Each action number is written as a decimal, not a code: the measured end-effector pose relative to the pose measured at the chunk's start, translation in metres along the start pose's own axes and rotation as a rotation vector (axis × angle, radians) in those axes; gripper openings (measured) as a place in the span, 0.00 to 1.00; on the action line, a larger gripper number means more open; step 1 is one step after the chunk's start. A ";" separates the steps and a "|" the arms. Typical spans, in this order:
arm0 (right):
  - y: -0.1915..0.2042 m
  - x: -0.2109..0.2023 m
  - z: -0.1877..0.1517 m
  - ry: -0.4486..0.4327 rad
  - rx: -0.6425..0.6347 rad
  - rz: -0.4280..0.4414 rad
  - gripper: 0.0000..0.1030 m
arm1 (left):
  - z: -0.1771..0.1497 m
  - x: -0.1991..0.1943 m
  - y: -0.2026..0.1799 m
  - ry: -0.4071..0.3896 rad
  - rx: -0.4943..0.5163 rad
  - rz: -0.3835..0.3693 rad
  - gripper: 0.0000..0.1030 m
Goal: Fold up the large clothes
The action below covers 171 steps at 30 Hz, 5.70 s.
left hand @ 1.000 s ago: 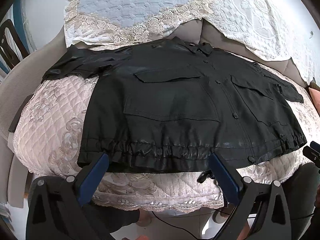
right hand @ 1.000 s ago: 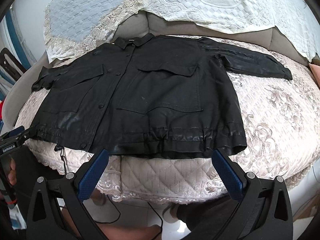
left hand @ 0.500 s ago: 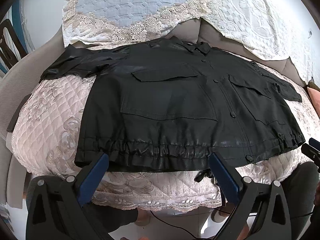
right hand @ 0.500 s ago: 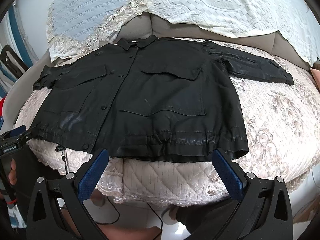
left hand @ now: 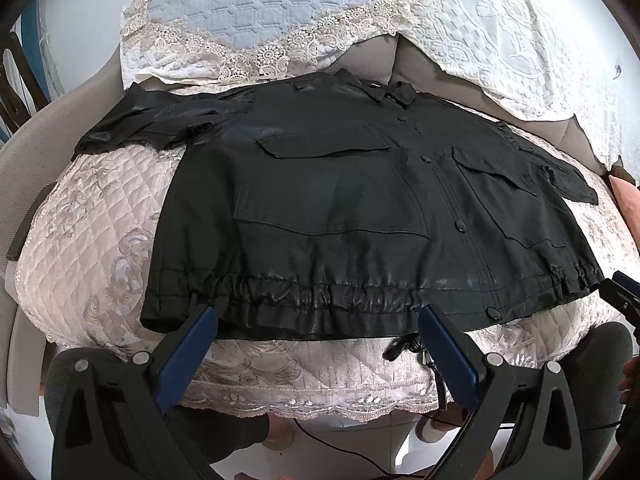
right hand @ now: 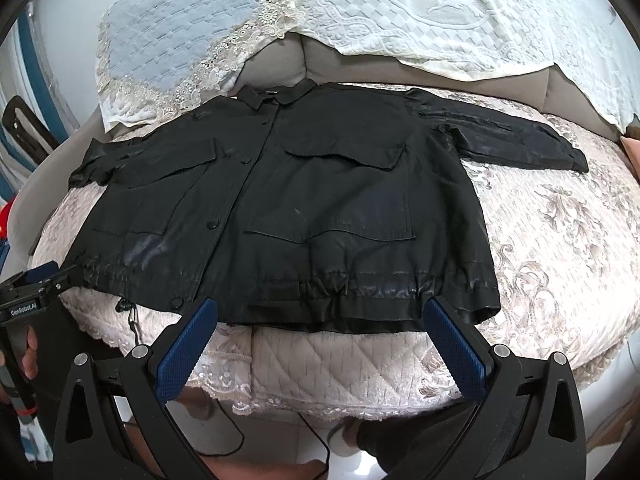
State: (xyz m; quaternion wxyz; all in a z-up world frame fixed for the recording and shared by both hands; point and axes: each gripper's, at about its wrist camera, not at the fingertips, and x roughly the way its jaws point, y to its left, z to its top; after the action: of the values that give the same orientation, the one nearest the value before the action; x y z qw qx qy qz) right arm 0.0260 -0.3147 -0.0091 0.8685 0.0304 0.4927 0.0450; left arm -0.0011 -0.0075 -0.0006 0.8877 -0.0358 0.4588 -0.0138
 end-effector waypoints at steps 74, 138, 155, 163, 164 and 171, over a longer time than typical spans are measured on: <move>0.023 -0.008 0.009 0.010 -0.009 0.023 1.00 | -0.003 -0.002 0.004 -0.030 -0.010 -0.053 0.99; 0.093 0.071 0.064 0.080 -0.123 0.127 0.94 | 0.226 0.128 0.341 -0.121 -0.587 0.231 0.04; 0.061 0.037 0.059 0.002 -0.046 0.125 0.94 | 0.242 0.086 -0.020 -0.108 -0.021 -0.344 0.35; 0.029 0.030 0.049 0.003 0.033 0.123 0.94 | 0.222 0.057 0.010 -0.173 0.024 -0.297 0.58; 0.029 0.032 0.051 0.002 0.037 0.137 0.94 | 0.224 0.060 0.026 -0.176 0.005 -0.243 0.59; 0.050 0.055 0.105 -0.045 0.045 0.270 0.94 | 0.223 0.103 0.106 -0.081 -0.152 -0.103 0.59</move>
State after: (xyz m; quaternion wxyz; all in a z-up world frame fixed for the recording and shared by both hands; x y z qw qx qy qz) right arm 0.1416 -0.2594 0.0025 0.8644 0.1171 0.4654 0.1497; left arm 0.2389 0.1035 0.0363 0.8985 -0.1272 0.4196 -0.0233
